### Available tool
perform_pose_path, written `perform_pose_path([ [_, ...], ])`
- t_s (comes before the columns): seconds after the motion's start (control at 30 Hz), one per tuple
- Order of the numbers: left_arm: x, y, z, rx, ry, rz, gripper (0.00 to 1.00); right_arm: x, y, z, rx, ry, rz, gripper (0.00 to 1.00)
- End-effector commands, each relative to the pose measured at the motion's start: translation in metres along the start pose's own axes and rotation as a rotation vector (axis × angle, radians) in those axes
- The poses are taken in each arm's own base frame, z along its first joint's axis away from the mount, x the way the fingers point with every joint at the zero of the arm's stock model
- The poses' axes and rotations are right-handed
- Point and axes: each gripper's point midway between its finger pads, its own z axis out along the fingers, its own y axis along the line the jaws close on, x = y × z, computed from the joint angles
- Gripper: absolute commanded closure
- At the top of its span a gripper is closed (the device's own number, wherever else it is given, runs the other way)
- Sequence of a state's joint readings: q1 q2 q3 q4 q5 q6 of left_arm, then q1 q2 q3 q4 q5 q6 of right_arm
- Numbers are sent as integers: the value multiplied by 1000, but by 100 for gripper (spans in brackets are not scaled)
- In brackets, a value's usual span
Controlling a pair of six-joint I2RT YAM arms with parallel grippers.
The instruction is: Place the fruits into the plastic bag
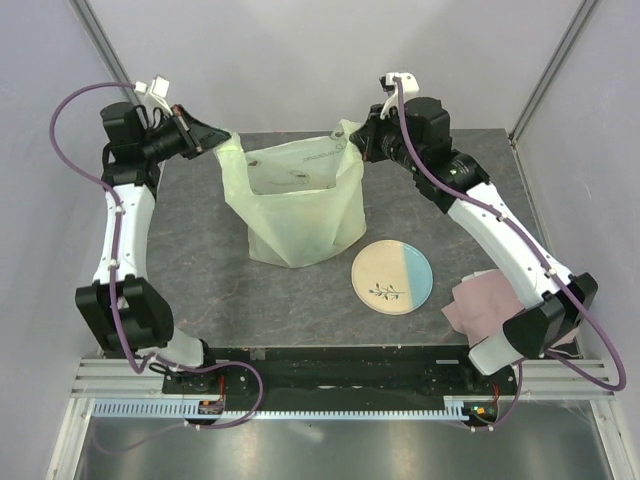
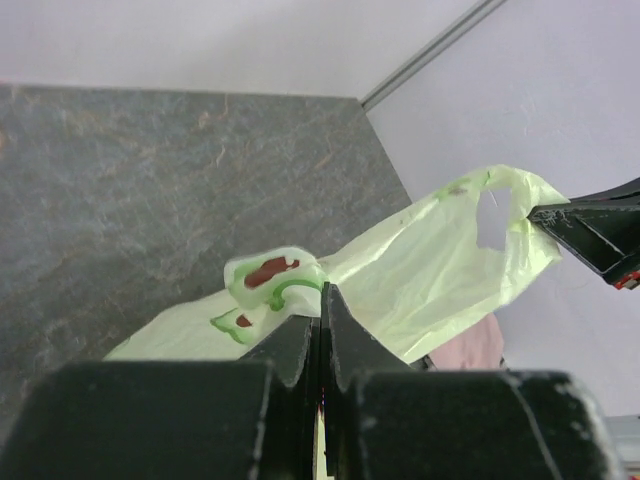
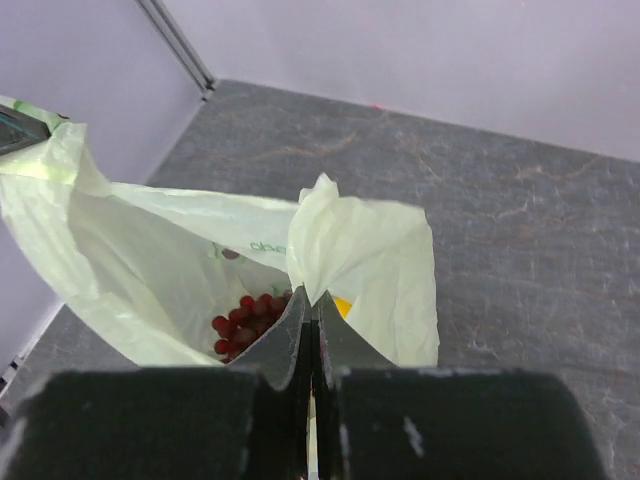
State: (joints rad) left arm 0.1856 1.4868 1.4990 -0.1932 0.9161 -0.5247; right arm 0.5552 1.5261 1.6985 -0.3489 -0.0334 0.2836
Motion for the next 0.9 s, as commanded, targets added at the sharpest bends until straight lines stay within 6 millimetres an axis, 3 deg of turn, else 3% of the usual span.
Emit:
perform_pose_path([
  [0.0,11,5,5,42,67,-64,98,17,-16,10,23,39,-6,100],
  [0.13,8,-5,0,56,53,-2,93,23,-14,11,3,52,2,96],
  [0.23,5,-9,-3,58,31,36,73,16,-11,9,-9,28,4,82],
  [0.27,1,-15,-6,67,15,65,60,12,-9,7,-17,17,2,74],
  [0.33,-1,-17,-8,65,-5,91,49,8,-9,5,-22,5,3,66],
  [0.37,-5,-24,-12,71,-25,121,40,6,-7,4,-31,1,2,54],
  [0.43,-8,-24,-14,50,-48,147,33,2,-6,1,-37,-10,0,42],
  [0.47,-12,-29,-18,42,-70,178,19,0,-5,-1,-45,-14,0,33],
  [0.5,-16,-27,-19,13,-94,191,16,-1,-5,-2,-44,-16,-2,29],
  [0.53,-17,-26,-21,-2,-108,203,13,-5,-5,-6,-47,-25,-4,18],
  [0.63,-26,-25,-31,-78,-176,249,8,-12,-6,-13,-50,-44,-10,7],
  [0.77,-34,-19,-46,-194,-260,288,5,-28,-17,-26,-32,-89,4,2],
  [0.87,-39,-6,-62,-324,-333,279,5,-41,-43,-38,1,-127,34,2],
])
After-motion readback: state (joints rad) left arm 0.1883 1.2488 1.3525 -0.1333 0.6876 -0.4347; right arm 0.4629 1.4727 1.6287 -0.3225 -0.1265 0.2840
